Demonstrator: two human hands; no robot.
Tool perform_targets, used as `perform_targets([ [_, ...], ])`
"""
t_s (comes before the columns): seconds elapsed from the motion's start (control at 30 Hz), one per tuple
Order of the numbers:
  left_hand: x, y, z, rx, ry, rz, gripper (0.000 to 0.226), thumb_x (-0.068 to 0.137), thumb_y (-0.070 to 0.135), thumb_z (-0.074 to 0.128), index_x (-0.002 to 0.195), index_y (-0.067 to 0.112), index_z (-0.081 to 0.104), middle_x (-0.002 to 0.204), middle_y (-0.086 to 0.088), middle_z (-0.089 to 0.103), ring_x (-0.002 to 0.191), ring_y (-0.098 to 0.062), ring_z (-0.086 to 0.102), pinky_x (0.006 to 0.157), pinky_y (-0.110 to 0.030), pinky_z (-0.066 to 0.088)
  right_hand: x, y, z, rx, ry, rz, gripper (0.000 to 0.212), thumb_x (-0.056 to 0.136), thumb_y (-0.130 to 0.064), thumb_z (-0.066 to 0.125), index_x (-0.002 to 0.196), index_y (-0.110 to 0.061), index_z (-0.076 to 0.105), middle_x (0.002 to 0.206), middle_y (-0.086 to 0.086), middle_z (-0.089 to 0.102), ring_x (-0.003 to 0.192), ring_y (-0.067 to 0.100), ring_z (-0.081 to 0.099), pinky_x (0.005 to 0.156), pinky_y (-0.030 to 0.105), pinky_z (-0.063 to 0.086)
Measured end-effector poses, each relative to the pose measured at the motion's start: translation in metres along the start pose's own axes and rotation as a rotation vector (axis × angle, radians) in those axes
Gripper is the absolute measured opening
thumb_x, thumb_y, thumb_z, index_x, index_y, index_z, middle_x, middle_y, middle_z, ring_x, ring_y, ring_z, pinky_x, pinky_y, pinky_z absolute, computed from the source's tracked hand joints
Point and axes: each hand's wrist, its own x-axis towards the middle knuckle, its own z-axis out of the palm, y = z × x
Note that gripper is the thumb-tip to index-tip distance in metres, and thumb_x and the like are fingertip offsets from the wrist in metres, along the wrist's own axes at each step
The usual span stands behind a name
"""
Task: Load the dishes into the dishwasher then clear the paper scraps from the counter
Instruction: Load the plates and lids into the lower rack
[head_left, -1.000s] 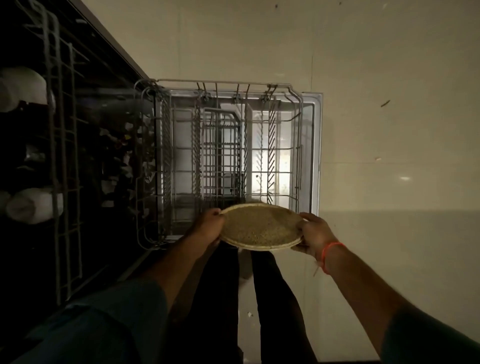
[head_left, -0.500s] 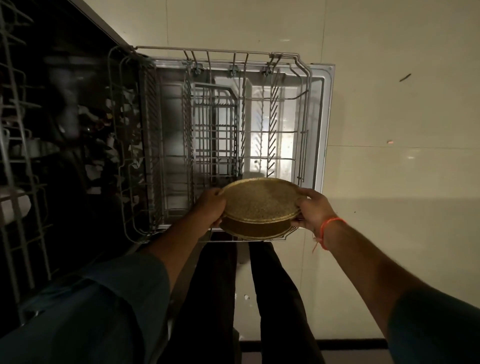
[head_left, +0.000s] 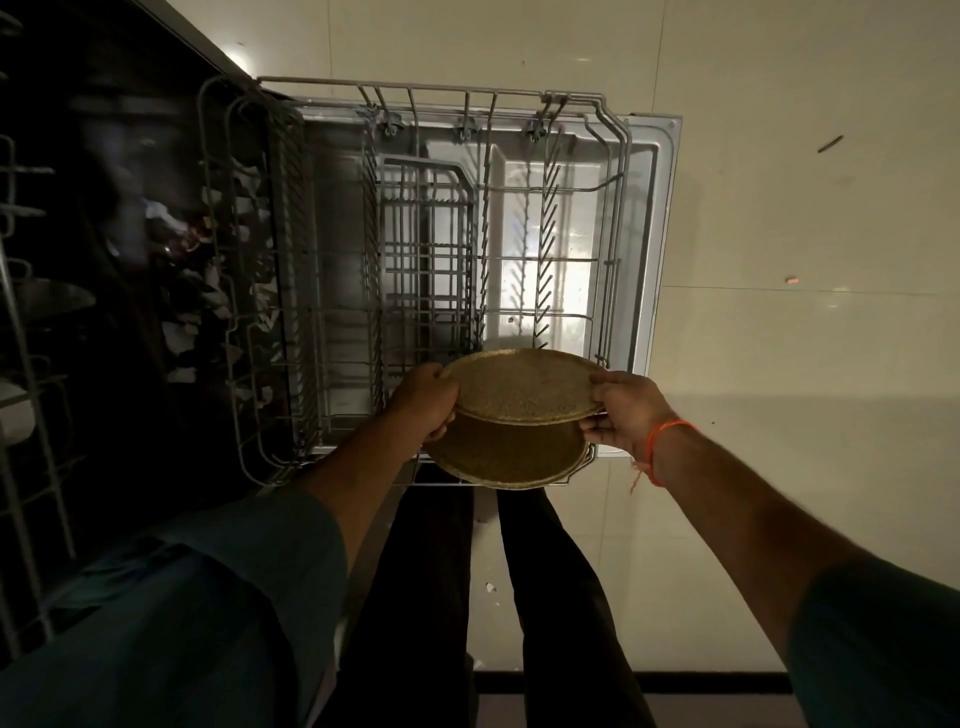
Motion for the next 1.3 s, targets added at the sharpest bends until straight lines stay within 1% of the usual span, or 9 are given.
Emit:
perform_targets([
  [0.2, 0.000, 0.008, 0.001, -0.030, -0.001, 0.030, 0.030, 0.103, 0.015, 0.041, 0.126, 0.025, 0.057, 0.080, -0.002, 0.056, 0.067, -0.012, 0.053, 0.050, -0.022, 0.042, 0.000, 0.003, -0.003, 0.061, -0.036, 0.007, 0.034, 0.103, -0.009, 0.048, 0.135, -0.012, 0.058, 0.105, 0.013, 0.066, 0.072, 0.023, 0.067, 0.070, 0.034, 0.056],
  [0.37, 0.001, 0.017, 0.001, -0.069, 0.043, 0.089, 0.024, 0.107, 0.024, 0.044, 0.126, 0.020, 0.058, 0.091, -0.001, 0.059, 0.076, -0.013, 0.058, 0.062, -0.028, 0.049, -0.007, -0.006, -0.001, 0.131, -0.097, -0.015, 0.024, 0.104, -0.015, 0.050, 0.126, -0.014, 0.059, 0.088, 0.008, 0.067, 0.076, 0.022, 0.068, 0.074, 0.034, 0.052],
  [0.57, -0.007, 0.020, -0.001, -0.022, 0.097, 0.171, 0.046, 0.108, 0.034, 0.042, 0.152, 0.022, 0.038, 0.123, -0.007, 0.060, 0.099, -0.024, 0.065, 0.082, -0.038, 0.054, -0.015, -0.012, 0.003, 0.129, -0.101, -0.065, 0.038, 0.103, -0.017, 0.056, 0.141, -0.017, 0.050, 0.094, 0.008, 0.069, 0.077, 0.021, 0.070, 0.071, 0.032, 0.054],
  [0.7, -0.014, 0.011, -0.006, 0.057, 0.137, 0.222, 0.050, 0.108, 0.036, 0.041, 0.155, 0.022, 0.035, 0.132, -0.009, 0.057, 0.108, -0.029, 0.063, 0.097, -0.048, 0.054, -0.025, -0.008, 0.006, 0.098, -0.065, -0.123, 0.042, 0.103, -0.019, 0.055, 0.144, -0.020, 0.045, 0.084, 0.010, 0.070, 0.067, 0.021, 0.070, 0.070, 0.032, 0.056],
  [0.8, -0.018, 0.002, -0.013, 0.099, 0.149, 0.250, 0.049, 0.107, 0.039, 0.040, 0.152, 0.020, 0.039, 0.137, -0.009, 0.057, 0.105, -0.026, 0.065, 0.094, -0.048, 0.055, -0.030, -0.002, 0.009, 0.062, -0.018, -0.186, 0.041, 0.104, -0.021, 0.056, 0.143, -0.019, 0.046, 0.077, 0.011, 0.071, 0.061, 0.022, 0.068, 0.072, 0.034, 0.058],
  [0.97, -0.035, -0.011, -0.025, 0.104, 0.197, 0.299, 0.044, 0.107, 0.037, 0.044, 0.146, 0.015, 0.045, 0.125, -0.009, 0.063, 0.098, -0.025, 0.067, 0.089, -0.047, 0.057, -0.043, 0.009, 0.015, 0.056, 0.093, -0.297, 0.034, 0.103, -0.021, 0.055, 0.136, -0.022, 0.053, 0.069, 0.007, 0.073, 0.055, 0.017, 0.067, 0.064, 0.028, 0.059],
  [1.07, -0.055, -0.016, -0.032, 0.021, 0.221, 0.341, 0.042, 0.107, 0.032, 0.049, 0.145, 0.015, 0.046, 0.130, -0.008, 0.062, 0.106, -0.026, 0.065, 0.089, -0.043, 0.055, -0.059, 0.013, 0.023, 0.094, 0.138, -0.362, 0.030, 0.102, -0.018, 0.055, 0.132, -0.022, 0.056, 0.071, 0.001, 0.073, 0.066, 0.021, 0.069, 0.080, 0.038, 0.060],
  [1.17, -0.082, -0.012, -0.036, -0.092, 0.207, 0.315, 0.047, 0.105, 0.036, 0.052, 0.149, 0.025, 0.043, 0.140, -0.009, 0.058, 0.119, -0.029, 0.062, 0.101, -0.052, 0.053, -0.083, 0.014, 0.032, 0.119, 0.168, -0.418, 0.030, 0.101, -0.019, 0.057, 0.130, -0.026, 0.058, 0.098, 0.008, 0.073, 0.088, 0.027, 0.071, 0.091, 0.044, 0.058],
  [1.3, -0.143, 0.011, -0.040, -0.241, 0.150, 0.364, 0.045, 0.106, 0.033, 0.051, 0.150, 0.026, 0.044, 0.139, 0.001, 0.055, 0.116, -0.019, 0.062, 0.107, -0.046, 0.050, -0.131, 0.010, 0.040, 0.141, 0.168, -0.483, 0.028, 0.098, -0.029, 0.061, 0.124, -0.039, 0.057, 0.115, 0.003, 0.069, 0.106, 0.025, 0.068, 0.100, 0.051, 0.053],
])
